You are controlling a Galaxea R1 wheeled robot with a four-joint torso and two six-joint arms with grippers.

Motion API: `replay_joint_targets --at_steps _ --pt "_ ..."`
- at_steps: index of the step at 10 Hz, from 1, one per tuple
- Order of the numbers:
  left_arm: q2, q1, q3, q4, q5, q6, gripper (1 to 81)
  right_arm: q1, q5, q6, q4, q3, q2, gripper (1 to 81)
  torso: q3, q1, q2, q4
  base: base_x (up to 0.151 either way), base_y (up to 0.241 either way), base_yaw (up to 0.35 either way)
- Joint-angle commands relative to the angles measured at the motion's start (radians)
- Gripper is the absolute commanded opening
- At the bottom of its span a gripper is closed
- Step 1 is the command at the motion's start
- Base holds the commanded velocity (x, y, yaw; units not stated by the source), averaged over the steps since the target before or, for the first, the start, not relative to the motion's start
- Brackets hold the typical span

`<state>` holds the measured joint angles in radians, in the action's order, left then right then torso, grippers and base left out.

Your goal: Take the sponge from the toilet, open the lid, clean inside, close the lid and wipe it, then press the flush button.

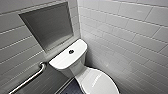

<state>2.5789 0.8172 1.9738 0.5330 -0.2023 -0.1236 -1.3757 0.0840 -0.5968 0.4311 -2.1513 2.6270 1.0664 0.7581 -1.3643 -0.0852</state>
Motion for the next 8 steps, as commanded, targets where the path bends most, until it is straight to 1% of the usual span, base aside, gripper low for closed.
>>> replay_joint_targets --at_steps 1,2,4,5,6,7,8 --pt "-0.078 0.072 -0.041 -0.211 -0.12 -0.013 81.1 0.049 0.023 -0.008 0.012 0.193 -0.137 1.0 0.0 0.0 0.0 0.0 0.0 0.0 0.0" --pt "-0.097 0.119 -0.076 -0.24 -0.12 -0.042 81.1 0.086 0.025 -0.008 0.011 0.285 -0.2 1.0 0.0 0.0 0.0 0.0 0.0 0.0 0.0" --pt "-0.159 0.211 -0.154 -0.249 -0.118 -0.112 81.1 0.178 0.017 -0.009 0.005 0.497 -0.349 1.0 0.0 0.0 0.0 0.0 0.0 0.0 0.0" --pt "-0.17 0.256 -0.154 -0.251 -0.111 -0.14 81.1 0.229 0.008 -0.009 -0.003 0.588 -0.412 1.0 0.0 0.0 0.0 0.0 0.0 0.0 0.0" --pt "-0.167 0.288 -0.145 -0.251 -0.106 -0.159 81.1 0.275 -0.003 -0.009 -0.018 0.645 -0.453 1.0 0.0 0.0 0.0 0.0 0.0 0.0 0.0" --pt "-0.157 0.309 -0.128 -0.251 -0.106 -0.166 81.1 0.321 -0.036 -0.009 -0.032 0.705 -0.494 1.0 0.0 0.0 0.0 0.0 0.0 0.0 0.0" --pt "-0.147 0.331 -0.11 -0.252 -0.108 -0.168 81.1 0.374 -0.087 -0.009 -0.048 0.742 -0.525 1.0 0.0 0.0 0.0 0.0 0.0 0.0 0.0"
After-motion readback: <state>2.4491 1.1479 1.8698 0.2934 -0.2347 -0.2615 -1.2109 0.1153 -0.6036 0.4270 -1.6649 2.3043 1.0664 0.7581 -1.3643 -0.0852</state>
